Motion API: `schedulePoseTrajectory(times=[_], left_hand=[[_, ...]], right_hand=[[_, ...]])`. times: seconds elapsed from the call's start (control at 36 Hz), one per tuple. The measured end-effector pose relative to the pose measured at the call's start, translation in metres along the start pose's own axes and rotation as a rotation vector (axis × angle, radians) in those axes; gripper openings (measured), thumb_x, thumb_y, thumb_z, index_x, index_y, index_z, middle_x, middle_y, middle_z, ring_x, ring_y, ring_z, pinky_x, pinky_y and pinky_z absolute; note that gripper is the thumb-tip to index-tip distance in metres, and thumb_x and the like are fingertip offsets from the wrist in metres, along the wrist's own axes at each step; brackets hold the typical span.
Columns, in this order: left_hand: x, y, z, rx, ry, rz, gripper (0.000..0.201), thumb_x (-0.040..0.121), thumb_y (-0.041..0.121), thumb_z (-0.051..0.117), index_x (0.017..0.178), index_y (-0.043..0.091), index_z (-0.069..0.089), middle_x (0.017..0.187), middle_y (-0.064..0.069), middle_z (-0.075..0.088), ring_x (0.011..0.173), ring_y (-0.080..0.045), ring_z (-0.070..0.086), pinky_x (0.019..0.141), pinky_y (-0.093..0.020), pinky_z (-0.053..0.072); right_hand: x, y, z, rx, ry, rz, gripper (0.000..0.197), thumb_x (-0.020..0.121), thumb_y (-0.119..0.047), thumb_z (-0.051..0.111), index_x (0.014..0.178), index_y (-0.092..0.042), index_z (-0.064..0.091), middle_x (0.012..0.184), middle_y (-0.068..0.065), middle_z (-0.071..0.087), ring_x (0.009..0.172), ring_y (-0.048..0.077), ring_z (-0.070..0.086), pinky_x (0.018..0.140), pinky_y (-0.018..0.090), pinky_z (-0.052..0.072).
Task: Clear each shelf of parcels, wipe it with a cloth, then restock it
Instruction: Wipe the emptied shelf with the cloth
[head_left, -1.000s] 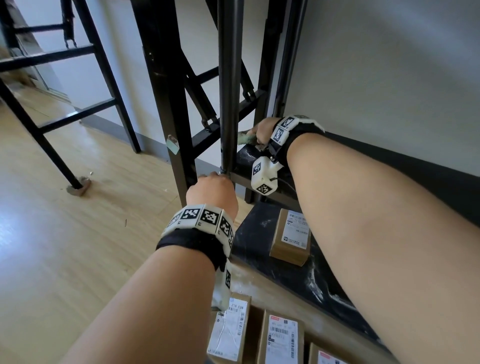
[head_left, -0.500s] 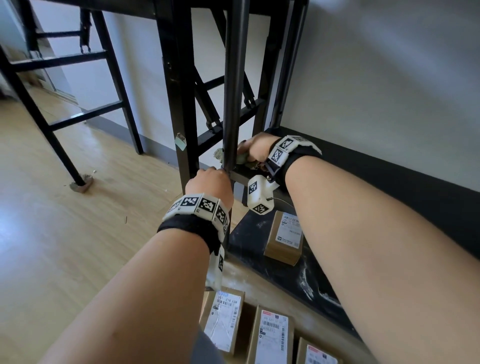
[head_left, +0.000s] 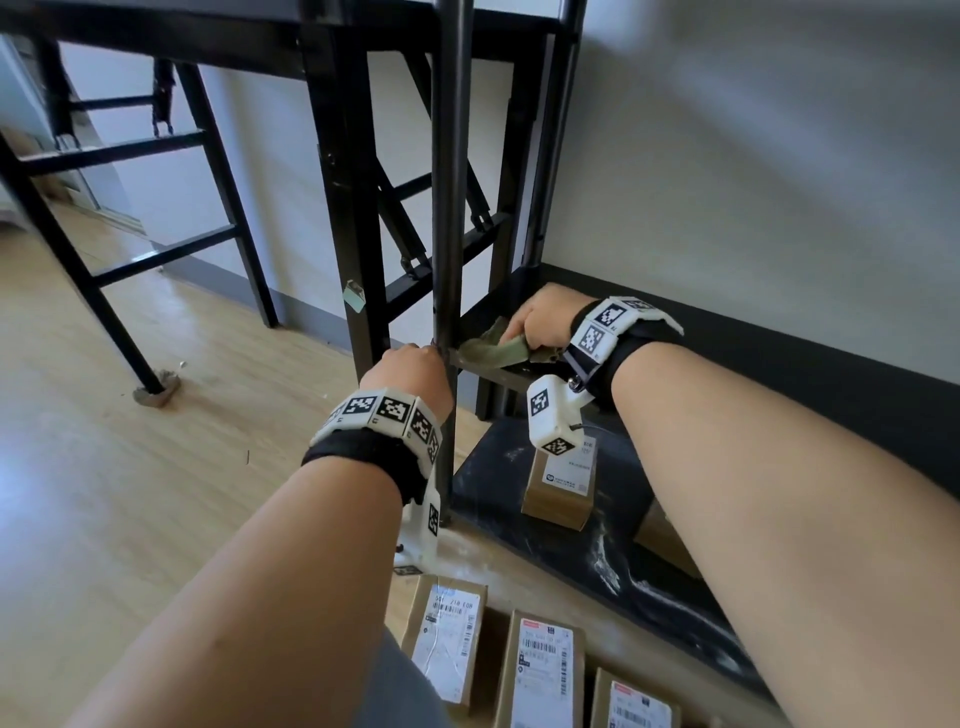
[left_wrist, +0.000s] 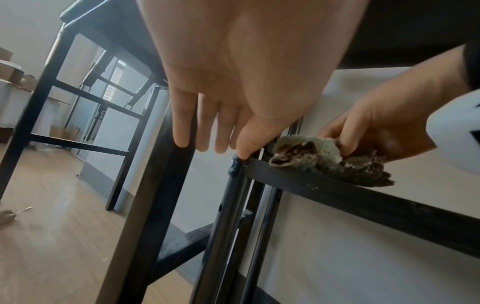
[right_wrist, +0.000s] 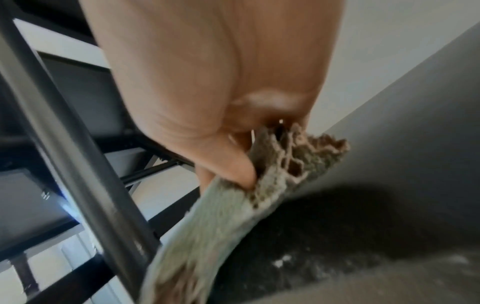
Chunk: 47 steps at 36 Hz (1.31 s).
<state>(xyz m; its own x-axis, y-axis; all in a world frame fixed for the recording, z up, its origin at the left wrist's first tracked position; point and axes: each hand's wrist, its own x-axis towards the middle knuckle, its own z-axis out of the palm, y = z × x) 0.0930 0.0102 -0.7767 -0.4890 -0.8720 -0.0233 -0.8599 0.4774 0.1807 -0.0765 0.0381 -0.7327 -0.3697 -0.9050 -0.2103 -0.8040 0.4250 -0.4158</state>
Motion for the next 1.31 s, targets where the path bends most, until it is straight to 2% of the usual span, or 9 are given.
schedulePoseTrajectory(times=[0.11,0.28,0.39,0.56,0.67,0.78,1.03,1.17,1.31], left_hand=[[0.001,-0.005,0.001,0.007,-0.009,0.005,0.036,0.092,0.018,0.049,0.128,0.014,0.051,0.123,-0.009,0.055,0.114,-0.03,0.052,0.089,-0.042,0.049],[0.003,-0.01,0.003,0.029,-0.022,0.01,0.038,0.09,0.012,0.046,0.127,0.011,0.052,0.124,-0.01,0.055,0.114,-0.03,0.053,0.089,-0.041,0.049],[0.003,-0.007,0.003,0.027,-0.012,0.026,0.037,0.092,0.019,0.049,0.129,0.014,0.052,0.122,-0.009,0.056,0.111,-0.03,0.055,0.086,-0.04,0.049],[-0.001,-0.004,0.004,0.041,-0.013,0.037,0.042,0.092,0.016,0.048,0.134,0.015,0.048,0.125,-0.008,0.053,0.116,-0.03,0.052,0.092,-0.043,0.049],[-0.005,-0.002,0.003,0.052,-0.006,0.039,0.04,0.093,0.018,0.049,0.133,0.015,0.048,0.124,-0.008,0.054,0.115,-0.029,0.052,0.09,-0.042,0.048],[-0.008,0.001,0.003,0.049,-0.012,0.037,0.04,0.091,0.014,0.051,0.132,0.012,0.05,0.12,-0.007,0.055,0.111,-0.029,0.055,0.088,-0.041,0.051],[0.0,-0.007,0.011,0.046,-0.007,0.028,0.036,0.094,0.019,0.05,0.129,0.013,0.051,0.12,-0.007,0.055,0.113,-0.029,0.053,0.087,-0.041,0.049],[0.006,-0.01,0.017,0.063,-0.02,0.031,0.037,0.094,0.019,0.046,0.132,0.015,0.047,0.12,-0.007,0.054,0.115,-0.029,0.051,0.088,-0.043,0.049],[0.009,-0.009,0.017,0.039,-0.029,0.027,0.039,0.093,0.015,0.045,0.131,0.014,0.048,0.121,-0.007,0.054,0.113,-0.029,0.052,0.089,-0.043,0.049]], right_hand=[[0.008,0.014,-0.008,0.113,0.15,0.082,0.036,0.094,-0.011,0.051,0.127,-0.013,0.062,0.133,0.009,0.057,0.124,0.024,0.053,0.098,0.029,0.044],[0.013,0.023,0.011,-0.077,0.115,0.123,0.041,0.097,-0.016,0.045,0.137,-0.017,0.053,0.142,0.011,0.048,0.132,0.029,0.044,0.109,0.04,0.036],[0.006,-0.003,0.012,-0.135,0.037,0.113,0.056,0.102,-0.015,0.041,0.153,-0.027,0.021,0.157,0.011,0.022,0.144,0.03,0.022,0.114,0.034,0.022],[0.006,-0.016,0.025,0.054,0.02,0.025,0.038,0.097,-0.013,0.047,0.134,-0.018,0.058,0.14,0.009,0.051,0.129,0.025,0.047,0.102,0.027,0.037],[-0.003,-0.028,0.018,0.081,-0.008,0.079,0.039,0.092,-0.033,0.063,0.119,-0.006,0.065,0.117,0.01,0.066,0.108,0.026,0.062,0.1,0.033,0.046],[-0.011,-0.022,0.014,0.004,-0.048,0.077,0.026,0.09,-0.025,0.065,0.112,-0.013,0.072,0.111,0.006,0.07,0.1,0.023,0.064,0.094,0.032,0.051],[0.072,-0.015,0.02,-0.138,0.158,0.302,0.043,0.09,-0.035,0.061,0.128,-0.017,0.059,0.127,0.009,0.059,0.114,0.03,0.058,0.1,0.042,0.047],[0.058,-0.03,0.02,-0.31,0.077,0.227,0.069,0.095,-0.058,0.041,0.143,-0.009,0.04,0.145,0.015,0.037,0.132,0.038,0.038,0.109,0.05,0.032],[0.046,-0.04,0.023,-0.38,0.074,0.023,0.042,0.102,-0.018,0.039,0.143,-0.011,0.043,0.15,0.014,0.036,0.14,0.032,0.03,0.113,0.042,0.023]])
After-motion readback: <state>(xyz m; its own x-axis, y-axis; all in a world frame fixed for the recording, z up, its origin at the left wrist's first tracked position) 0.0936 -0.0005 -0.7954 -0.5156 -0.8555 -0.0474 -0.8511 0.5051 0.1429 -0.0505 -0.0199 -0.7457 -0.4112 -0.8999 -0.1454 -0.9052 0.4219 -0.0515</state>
